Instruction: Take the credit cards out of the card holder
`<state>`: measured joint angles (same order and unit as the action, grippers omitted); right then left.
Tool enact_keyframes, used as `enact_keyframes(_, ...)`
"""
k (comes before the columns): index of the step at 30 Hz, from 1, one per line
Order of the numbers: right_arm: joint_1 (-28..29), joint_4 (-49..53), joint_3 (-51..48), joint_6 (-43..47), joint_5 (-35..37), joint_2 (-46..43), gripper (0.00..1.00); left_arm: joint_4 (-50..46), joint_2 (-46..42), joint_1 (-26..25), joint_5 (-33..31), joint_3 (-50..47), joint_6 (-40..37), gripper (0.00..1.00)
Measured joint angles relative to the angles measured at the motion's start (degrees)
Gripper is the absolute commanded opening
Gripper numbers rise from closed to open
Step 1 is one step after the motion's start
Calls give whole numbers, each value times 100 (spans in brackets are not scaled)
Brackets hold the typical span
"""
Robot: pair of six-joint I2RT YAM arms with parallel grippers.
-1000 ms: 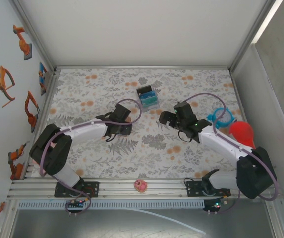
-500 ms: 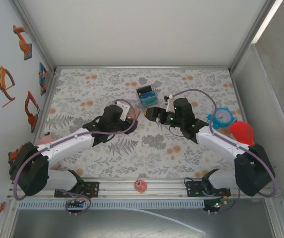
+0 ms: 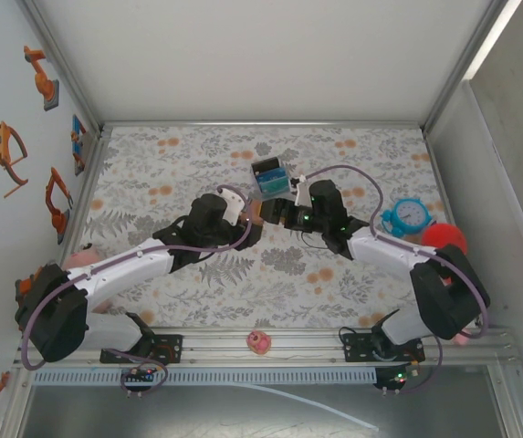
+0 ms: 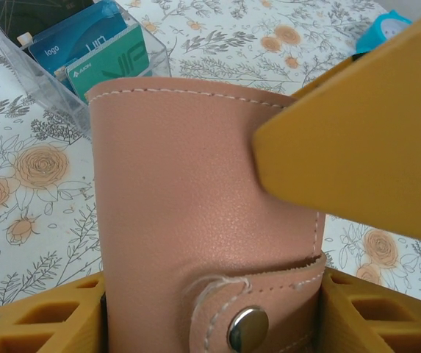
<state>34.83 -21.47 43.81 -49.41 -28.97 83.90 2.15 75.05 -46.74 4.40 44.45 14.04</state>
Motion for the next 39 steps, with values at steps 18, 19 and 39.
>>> enact_keyframes(18, 149, -96, 208, -162, -26, 501, 0, 50, -44, -81, -9, 0, -76, 97)
enact_keyframes(19, 146, -22, 208, -125, 11, 492, 0, 55, -111, -81, -9, 0, -76, 97)
enact_keyframes(39, -208, 1482, 208, 758, 612, -861, 0, 0, -2090, 872, -221, -566, 402, 97)
